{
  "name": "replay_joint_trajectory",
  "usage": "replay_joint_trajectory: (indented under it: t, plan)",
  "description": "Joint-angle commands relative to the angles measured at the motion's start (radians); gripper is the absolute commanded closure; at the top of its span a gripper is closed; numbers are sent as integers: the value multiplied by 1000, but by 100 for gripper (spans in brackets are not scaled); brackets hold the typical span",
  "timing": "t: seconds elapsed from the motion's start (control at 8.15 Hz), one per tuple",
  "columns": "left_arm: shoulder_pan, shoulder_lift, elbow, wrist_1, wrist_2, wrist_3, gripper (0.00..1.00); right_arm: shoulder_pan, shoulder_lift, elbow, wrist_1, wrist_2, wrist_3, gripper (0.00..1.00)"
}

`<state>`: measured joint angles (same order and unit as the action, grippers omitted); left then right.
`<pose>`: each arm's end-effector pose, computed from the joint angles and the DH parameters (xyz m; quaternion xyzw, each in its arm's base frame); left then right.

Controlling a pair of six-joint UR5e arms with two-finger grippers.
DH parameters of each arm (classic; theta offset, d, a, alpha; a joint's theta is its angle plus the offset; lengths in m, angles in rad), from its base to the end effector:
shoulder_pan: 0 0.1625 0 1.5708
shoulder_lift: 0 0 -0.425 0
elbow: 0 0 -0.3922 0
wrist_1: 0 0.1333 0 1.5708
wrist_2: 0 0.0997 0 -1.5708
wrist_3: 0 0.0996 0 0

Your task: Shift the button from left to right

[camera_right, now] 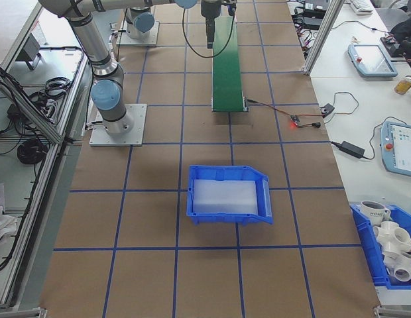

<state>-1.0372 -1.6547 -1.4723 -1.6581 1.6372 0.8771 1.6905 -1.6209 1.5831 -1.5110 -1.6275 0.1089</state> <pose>0.1554 -0.5121 0.4854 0.1719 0.9839 0.0492 0.0017 0.1826 -0.4495 0.5002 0.0057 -0.9995 -0.0077 0.0294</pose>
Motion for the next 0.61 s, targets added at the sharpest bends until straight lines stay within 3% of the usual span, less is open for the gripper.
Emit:
replay_joint_trajectory:
  t: [0.0,0.25,0.37,0.49]
  plan:
    - [205,-62,4,48,41,521,0,0,0,0,0,0,0,0]
    - [300,-143,4,272,30,878,0,0,0,0,0,0,0,0]
    - [359,-208,15,350,-21,1037,0,0,0,0,0,0,0,0]
    - [394,-279,33,369,-42,1163,0,0,0,0,0,0,0,0]
